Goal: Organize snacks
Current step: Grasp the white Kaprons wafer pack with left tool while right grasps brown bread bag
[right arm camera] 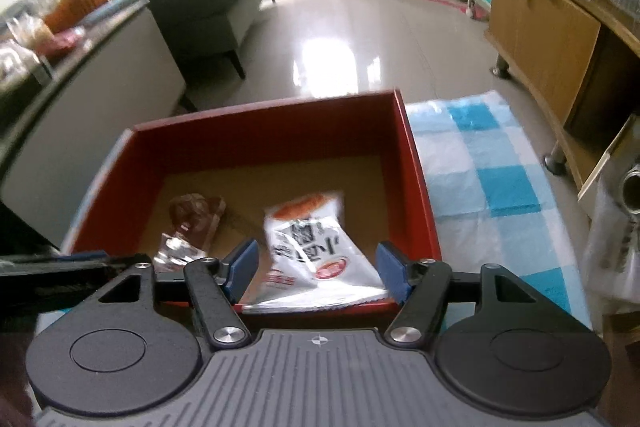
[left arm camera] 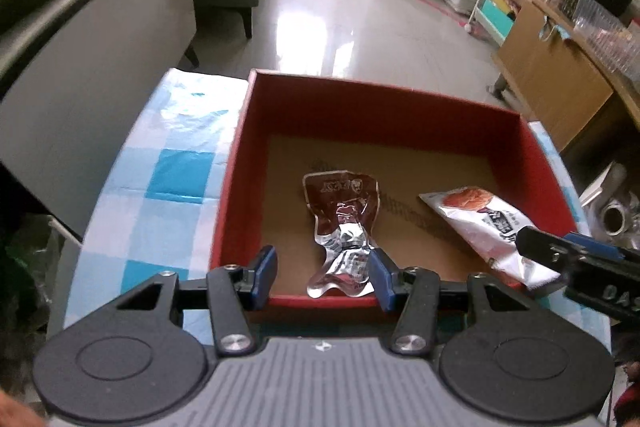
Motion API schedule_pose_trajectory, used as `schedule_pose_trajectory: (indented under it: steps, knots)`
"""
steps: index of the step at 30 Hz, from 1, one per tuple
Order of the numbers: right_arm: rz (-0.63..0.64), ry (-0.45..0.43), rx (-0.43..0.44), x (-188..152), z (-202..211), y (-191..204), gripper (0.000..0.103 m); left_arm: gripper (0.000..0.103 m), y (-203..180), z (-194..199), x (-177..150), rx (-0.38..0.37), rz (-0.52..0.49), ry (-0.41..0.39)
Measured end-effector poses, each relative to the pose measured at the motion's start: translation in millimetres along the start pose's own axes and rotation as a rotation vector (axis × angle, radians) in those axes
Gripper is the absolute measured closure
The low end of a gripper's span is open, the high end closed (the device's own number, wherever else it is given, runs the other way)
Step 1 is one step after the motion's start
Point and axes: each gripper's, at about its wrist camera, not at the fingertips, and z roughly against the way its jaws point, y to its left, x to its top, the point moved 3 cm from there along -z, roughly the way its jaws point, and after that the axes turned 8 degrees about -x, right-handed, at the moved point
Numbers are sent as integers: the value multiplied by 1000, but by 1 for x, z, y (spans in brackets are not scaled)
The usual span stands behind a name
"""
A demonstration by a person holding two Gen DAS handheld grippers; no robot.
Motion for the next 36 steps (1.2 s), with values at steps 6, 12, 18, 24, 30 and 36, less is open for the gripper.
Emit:
schedule_pose_trajectory:
  steps: [6, 12, 18, 24, 30, 36]
  knots:
    - [2, -45, 51, -17, 38, 2, 29, 58, 5, 40, -18, -61, 28, -25]
    - [53, -10, 73, -51, 60, 15, 28, 58, 29, 61, -55, -46, 92, 8]
    - [86, 48, 92, -81, 68, 30, 23, 58, 45, 57, -88, -81, 203, 86]
    - [140, 114, 75, -95, 51, 40, 22, 56, 38, 51, -90, -49, 195, 85]
    - [116, 189, 152, -96, 30, 43, 20, 55, 43, 47, -89, -7, 179, 92]
    - [141, 241, 153, -98, 9, 52, 20, 54, 45, 45, -89, -10, 178, 107]
